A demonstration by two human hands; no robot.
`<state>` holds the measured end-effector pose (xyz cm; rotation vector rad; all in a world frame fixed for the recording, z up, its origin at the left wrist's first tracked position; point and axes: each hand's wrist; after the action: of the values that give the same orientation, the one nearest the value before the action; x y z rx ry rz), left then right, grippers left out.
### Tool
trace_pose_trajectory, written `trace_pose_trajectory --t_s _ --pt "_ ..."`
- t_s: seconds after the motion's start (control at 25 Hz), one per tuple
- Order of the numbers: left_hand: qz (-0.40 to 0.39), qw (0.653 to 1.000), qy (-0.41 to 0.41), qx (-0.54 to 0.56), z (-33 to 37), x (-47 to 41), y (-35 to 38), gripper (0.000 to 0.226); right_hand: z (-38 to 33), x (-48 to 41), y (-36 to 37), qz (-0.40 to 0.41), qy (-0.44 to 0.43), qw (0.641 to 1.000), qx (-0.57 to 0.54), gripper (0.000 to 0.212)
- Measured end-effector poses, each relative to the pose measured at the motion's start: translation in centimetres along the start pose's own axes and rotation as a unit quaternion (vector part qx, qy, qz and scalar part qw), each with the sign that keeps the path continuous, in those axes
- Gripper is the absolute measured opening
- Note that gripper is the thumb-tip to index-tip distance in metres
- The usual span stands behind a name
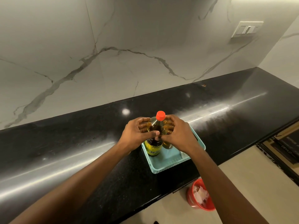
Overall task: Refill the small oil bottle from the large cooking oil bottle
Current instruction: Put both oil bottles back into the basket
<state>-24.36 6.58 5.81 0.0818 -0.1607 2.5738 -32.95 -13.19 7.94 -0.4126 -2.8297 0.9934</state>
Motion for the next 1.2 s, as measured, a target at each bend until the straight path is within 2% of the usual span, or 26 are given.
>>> trace_pose_trajectory --t_s 0.28,0.36,0.48,0.56,0.68,0.84,1.0,1.2 --pt "-0.014 1.0 -0.017 0.013 -0.6 0.6 -0.6 0.079 1.0 0.4 -0.5 -0.053 -0.013 0.997 -0.05 0.087" --pt "-0.004 0.999 -0.04 0.0 -1.5 0.9 -1.0 0.074 1.9 -0.3 -2.4 -0.061 -0.002 0.997 -0.045 0.077" --pt "0.085 0.989 -0.122 -0.024 -3.9 1.7 -1.1 0.052 4.9 -1.8 -6.4 0.032 0.045 0.998 0.005 0.044" --pt "0.11 0.974 -0.199 -0.008 -6.0 2.2 -0.6 0.042 7.9 -2.8 -8.2 0.085 0.1 0.99 0.047 0.033" --pt "0.099 0.959 -0.267 -0.014 -7.9 2.3 0.7 0.039 11.8 -3.4 -8.6 0.055 0.169 0.981 0.08 0.032" --pt "0.099 0.957 -0.272 -0.031 -8.0 1.9 2.5 0.028 14.5 -3.7 -7.6 0.018 0.19 0.979 0.076 0.017" --pt "0.127 0.958 -0.253 -0.052 -7.4 1.8 3.2 0.024 15.8 -4.2 -7.2 0.007 0.21 0.976 0.052 0.016" --pt "0.112 0.961 -0.233 -0.101 -7.0 1.5 3.3 0.022 16.3 -4.4 -6.8 0.002 0.211 0.977 0.032 0.015"
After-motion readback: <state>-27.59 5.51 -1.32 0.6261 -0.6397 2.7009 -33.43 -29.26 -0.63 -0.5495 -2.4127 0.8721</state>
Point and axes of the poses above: each hand's wrist, its own x-axis away from the middle knuckle, its own y-axis out of the palm, z = x × y, and after that the axes turned 2 degrees about x, right-handed
